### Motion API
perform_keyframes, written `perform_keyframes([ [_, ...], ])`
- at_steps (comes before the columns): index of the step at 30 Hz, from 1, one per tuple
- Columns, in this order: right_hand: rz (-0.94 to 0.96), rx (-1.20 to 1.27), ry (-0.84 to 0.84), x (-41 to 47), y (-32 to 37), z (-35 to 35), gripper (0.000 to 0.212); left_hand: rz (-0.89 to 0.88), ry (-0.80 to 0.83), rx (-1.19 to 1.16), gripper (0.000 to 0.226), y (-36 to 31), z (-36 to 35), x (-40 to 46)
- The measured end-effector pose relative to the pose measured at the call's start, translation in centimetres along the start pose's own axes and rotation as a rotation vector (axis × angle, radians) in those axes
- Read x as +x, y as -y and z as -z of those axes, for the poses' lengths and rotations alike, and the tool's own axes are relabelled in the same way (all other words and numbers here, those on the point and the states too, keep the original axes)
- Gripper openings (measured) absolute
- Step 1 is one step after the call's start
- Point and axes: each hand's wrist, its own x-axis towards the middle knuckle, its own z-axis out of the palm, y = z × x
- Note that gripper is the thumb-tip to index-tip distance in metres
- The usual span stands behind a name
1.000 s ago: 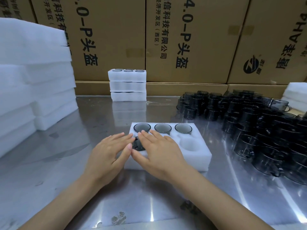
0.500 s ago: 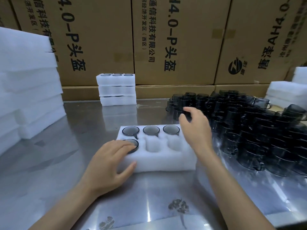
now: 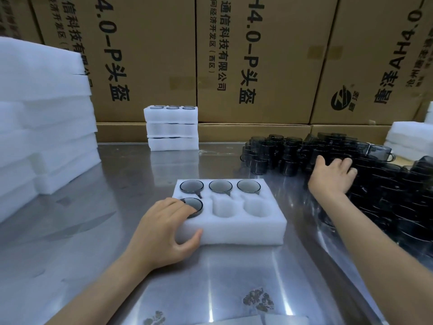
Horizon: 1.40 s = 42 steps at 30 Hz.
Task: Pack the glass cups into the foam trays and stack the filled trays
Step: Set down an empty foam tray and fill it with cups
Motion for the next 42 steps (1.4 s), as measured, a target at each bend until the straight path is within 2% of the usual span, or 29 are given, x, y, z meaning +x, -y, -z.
perform_keyframes([
  [4,0.018,0.029,-0.101,0.0,-0.4,-0.2,0.039,0.007,0.009,0.008,0.033,-0.1,0.0,0.1],
  [6,0.081,0.119,-0.184,-0.5,-0.3,0.2,0.046,0.008,0.009,0.01,0.033,-0.1,-0.1,0.1],
  [8,0.204,0.272,-0.275,-2.0,0.3,0.8,0.057,0.008,0.012,0.012,0.033,-0.1,-0.1,0.1],
  [12,0.554,0.591,-0.374,-7.6,3.3,3.4,0.062,0.014,0.023,0.012,0.033,-0.1,-0.1,0.1],
  [15,0.85,0.656,-0.43,-11.8,5.4,5.3,0.063,0.026,0.032,0.0,0.034,-0.3,0.0,0.0],
  [17,0.918,0.648,-0.409,-13.6,6.4,5.8,0.064,0.035,0.038,-0.013,0.035,-0.5,0.0,0.0],
  [21,0.915,0.601,-0.2,-15.2,7.8,5.3,0.064,0.029,0.042,-0.03,0.033,-0.7,0.2,0.1],
  [26,0.829,0.701,-0.207,-14.6,8.4,5.5,0.055,0.05,0.052,-0.058,0.036,-1.1,0.4,0.1],
  [30,0.785,0.834,0.106,-14.0,9.1,5.0,0.045,0.069,0.076,-0.059,0.038,-1.3,0.7,0.2],
  [34,0.876,0.805,0.115,-14.0,8.9,4.8,0.046,0.081,0.092,-0.067,0.037,-1.3,0.8,0.2],
  [38,0.922,0.864,0.257,-13.5,7.7,4.5,0.054,0.098,0.101,-0.078,0.038,-1.3,0.8,0.1],
  [42,0.81,0.904,0.133,-13.5,7.1,3.9,0.05,0.102,0.105,-0.091,0.04,-1.3,0.9,0.1],
])
